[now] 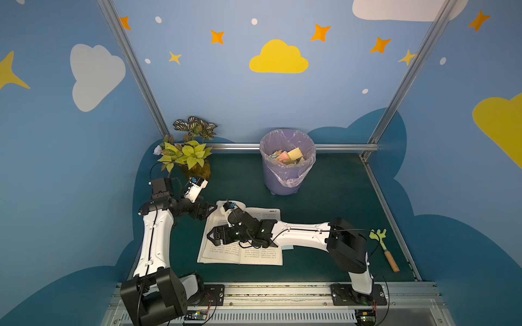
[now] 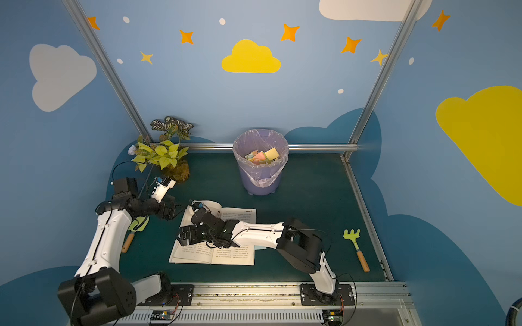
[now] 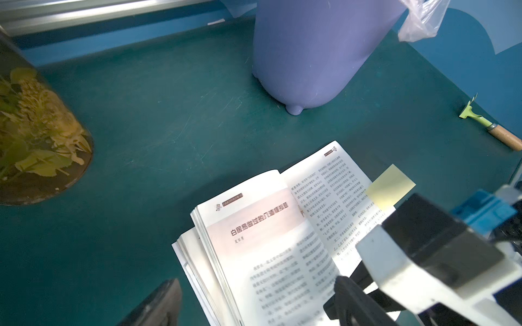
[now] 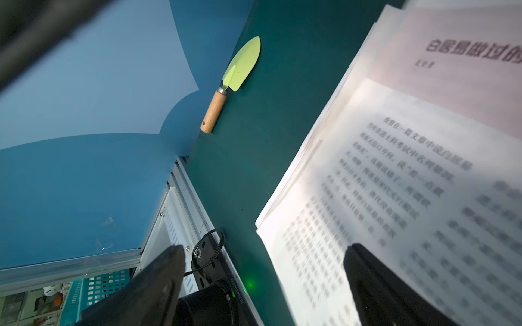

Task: Peel off the used sticky note
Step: Turn the page of the book at the center of the board, then tear off the note from the book.

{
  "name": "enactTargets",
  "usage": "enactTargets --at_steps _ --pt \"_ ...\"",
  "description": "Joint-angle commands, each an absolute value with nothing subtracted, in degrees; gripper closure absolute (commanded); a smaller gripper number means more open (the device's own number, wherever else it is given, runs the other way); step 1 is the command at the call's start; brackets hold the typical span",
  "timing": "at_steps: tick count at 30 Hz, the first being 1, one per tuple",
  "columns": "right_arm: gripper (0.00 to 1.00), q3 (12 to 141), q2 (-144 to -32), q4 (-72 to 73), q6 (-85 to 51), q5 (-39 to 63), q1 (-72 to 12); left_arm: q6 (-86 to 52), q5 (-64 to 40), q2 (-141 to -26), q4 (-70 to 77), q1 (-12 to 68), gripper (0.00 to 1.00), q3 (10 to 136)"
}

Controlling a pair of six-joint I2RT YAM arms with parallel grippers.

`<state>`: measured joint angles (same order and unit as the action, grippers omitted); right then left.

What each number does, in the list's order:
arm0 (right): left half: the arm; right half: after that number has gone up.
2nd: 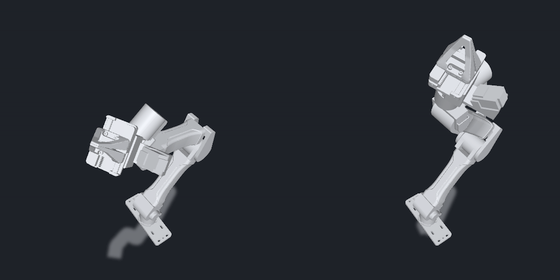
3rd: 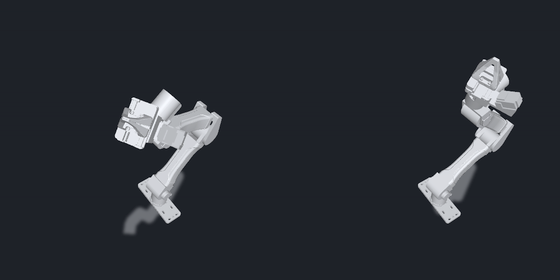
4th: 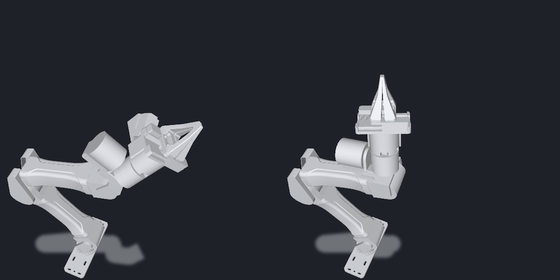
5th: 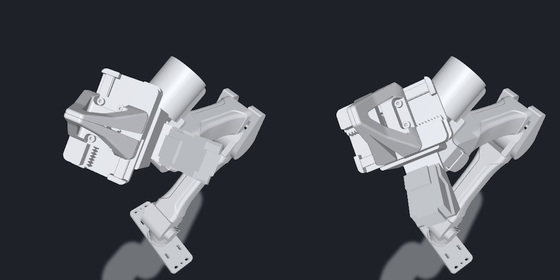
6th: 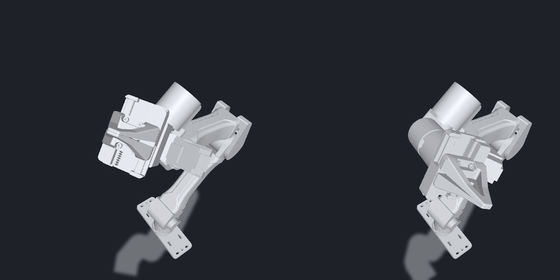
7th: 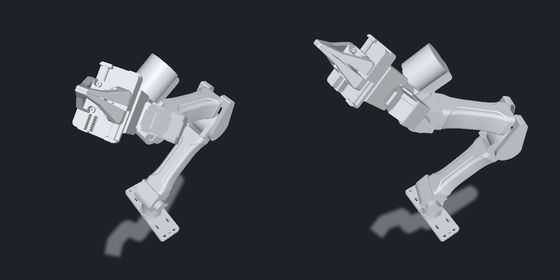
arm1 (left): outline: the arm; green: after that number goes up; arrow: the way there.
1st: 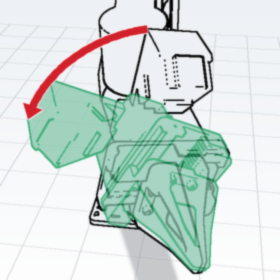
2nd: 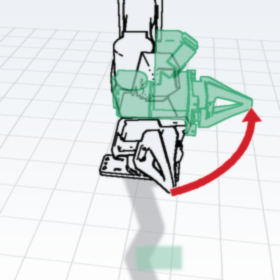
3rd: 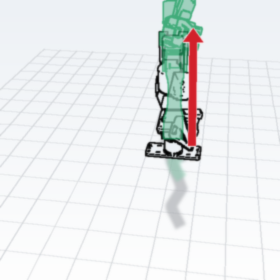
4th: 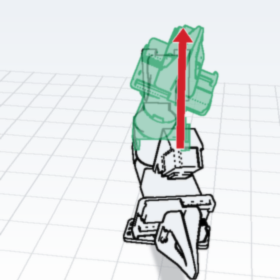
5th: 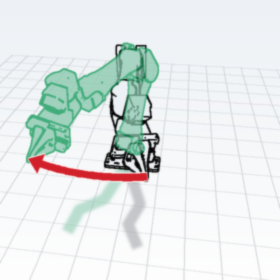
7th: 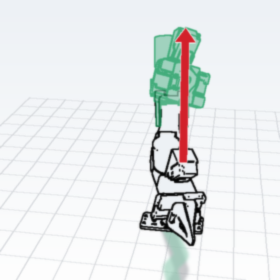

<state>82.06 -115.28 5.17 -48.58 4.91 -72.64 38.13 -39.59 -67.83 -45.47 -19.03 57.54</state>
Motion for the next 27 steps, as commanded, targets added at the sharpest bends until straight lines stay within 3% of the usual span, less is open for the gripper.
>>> enactTargets --at_steps 1,6,18,27 --pt "0.06 81.02 -113.6 3.7 -47.2 4.13 -73.0 38.34 -41.31 -66.94 -46.65 -18.91 0.11 57.56" --pt "0.06 73.06 -106.6 1.42 -45.79 -1.05 -72.56 38.63 -38.5 -67.31 -47.46 -14.59 0.11 57.36" --pt "0.05 45.67 -75.66 -12.48 -49.75 -22.89 -65.22 33.56 -25.85 -71.51 -43.5 12.82 0.11 55.88" --pt "0.09 29.49 -63.14 -4.89 -50.34 -17.01 -53.91 31.87 -22.06 -80.79 -40.91 25.41 0.12 58.94"
